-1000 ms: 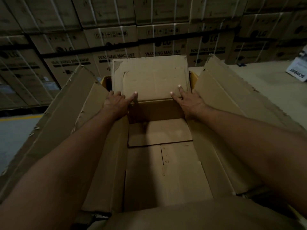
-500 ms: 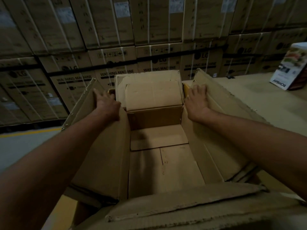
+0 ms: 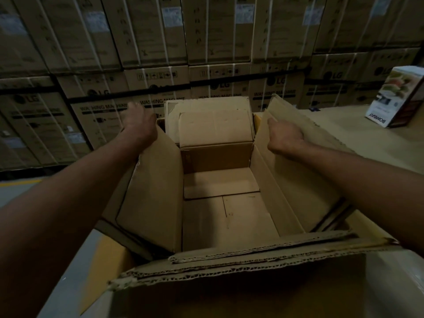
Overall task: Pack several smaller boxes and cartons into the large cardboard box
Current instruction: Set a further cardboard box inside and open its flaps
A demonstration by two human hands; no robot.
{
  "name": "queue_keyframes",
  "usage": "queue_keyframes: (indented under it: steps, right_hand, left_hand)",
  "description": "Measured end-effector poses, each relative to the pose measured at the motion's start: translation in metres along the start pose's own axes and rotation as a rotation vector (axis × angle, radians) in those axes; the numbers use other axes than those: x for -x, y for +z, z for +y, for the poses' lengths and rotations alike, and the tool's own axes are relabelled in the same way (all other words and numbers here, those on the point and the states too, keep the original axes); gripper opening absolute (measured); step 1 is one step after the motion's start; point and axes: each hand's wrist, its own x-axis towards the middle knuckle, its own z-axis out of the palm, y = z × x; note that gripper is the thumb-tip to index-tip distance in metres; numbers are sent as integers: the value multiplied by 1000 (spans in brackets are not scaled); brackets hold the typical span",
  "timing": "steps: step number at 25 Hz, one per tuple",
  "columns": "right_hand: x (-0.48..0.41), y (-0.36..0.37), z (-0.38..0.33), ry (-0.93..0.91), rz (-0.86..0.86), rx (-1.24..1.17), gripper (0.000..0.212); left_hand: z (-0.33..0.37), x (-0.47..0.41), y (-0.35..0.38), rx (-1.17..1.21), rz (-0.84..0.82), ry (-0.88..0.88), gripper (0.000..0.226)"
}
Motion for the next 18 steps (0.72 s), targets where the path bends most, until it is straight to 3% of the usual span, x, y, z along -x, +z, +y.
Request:
queue_keyframes:
  steps: [3, 8, 11, 13, 16, 18]
  right_hand:
    - [-5, 4, 12, 83, 62, -183, 52]
    - [-13, 6, 4, 139, 100, -273, 44]
    - [-14, 4, 0, 164, 84, -296, 44]
    - [-11, 7, 6, 197, 68, -283, 43]
    - [-9, 10, 10, 212, 83, -269, 44]
    - [-10, 11, 4, 211, 114, -278, 39]
  left_hand:
    - [-2, 3, 6, 3, 26, 13, 46]
    - [-7, -7, 8, 397, 81, -42, 14]
    - [-5, -13, 7, 514, 127, -18, 23]
    - [-7, -15, 10, 449, 119, 28, 26]
    - [-7, -13, 20, 167, 15, 96, 35]
    - [1, -8, 18, 161, 11, 154, 35]
